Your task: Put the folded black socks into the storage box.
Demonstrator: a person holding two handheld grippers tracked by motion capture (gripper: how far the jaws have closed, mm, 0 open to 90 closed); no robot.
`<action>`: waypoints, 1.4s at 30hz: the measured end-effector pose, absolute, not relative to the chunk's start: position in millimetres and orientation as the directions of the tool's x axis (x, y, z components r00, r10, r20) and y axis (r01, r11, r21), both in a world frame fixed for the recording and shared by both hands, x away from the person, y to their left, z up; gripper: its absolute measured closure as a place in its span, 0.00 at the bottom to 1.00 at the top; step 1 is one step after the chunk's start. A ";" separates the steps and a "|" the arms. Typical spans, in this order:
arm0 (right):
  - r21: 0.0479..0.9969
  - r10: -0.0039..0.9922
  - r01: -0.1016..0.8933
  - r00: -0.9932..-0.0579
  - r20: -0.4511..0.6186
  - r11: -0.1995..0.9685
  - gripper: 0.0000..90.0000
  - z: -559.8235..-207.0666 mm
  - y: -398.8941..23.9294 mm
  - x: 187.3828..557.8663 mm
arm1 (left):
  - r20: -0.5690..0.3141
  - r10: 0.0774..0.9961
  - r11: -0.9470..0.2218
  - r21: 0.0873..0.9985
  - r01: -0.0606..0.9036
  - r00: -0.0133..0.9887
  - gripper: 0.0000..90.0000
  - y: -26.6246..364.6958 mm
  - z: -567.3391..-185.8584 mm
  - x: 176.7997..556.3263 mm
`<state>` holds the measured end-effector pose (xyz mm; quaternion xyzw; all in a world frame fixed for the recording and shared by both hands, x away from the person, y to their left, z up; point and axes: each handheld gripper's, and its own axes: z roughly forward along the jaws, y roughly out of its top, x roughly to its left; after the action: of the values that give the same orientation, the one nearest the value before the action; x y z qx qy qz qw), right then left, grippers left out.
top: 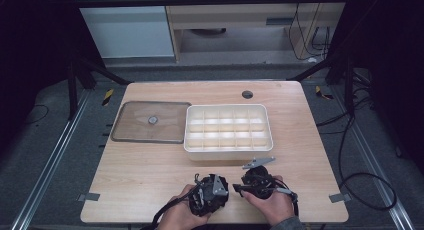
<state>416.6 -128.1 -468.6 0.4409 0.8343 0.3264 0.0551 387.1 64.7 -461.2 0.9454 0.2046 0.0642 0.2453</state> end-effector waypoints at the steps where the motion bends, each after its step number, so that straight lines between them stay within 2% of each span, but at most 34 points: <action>1: 0.594 0.771 0.700 -0.605 0.197 0.397 0.62 -468.6 -128.3 416.5 | 0.017 0.417 -0.795 0.491 0.356 0.909 0.92 64.9 -461.4 387.4; 27: 0.597 0.766 0.696 -0.611 0.200 0.399 0.60 -469.3 -131.3 414.4 | -0.006 0.413 -0.786 0.503 0.359 0.911 0.92 65.6 -466.0 384.8; 42: 0.594 0.766 0.706 -0.604 0.218 0.387 0.58 -471.0 -130.8 411.9 | 0.020 0.448 -0.753 0.548 0.365 0.894 0.87 67.6 -462.0 384.0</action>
<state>411.9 -130.8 -471.0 0.4426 0.8315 0.3326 0.0458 384.0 67.6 -462.0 0.9331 0.2176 0.0751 0.2762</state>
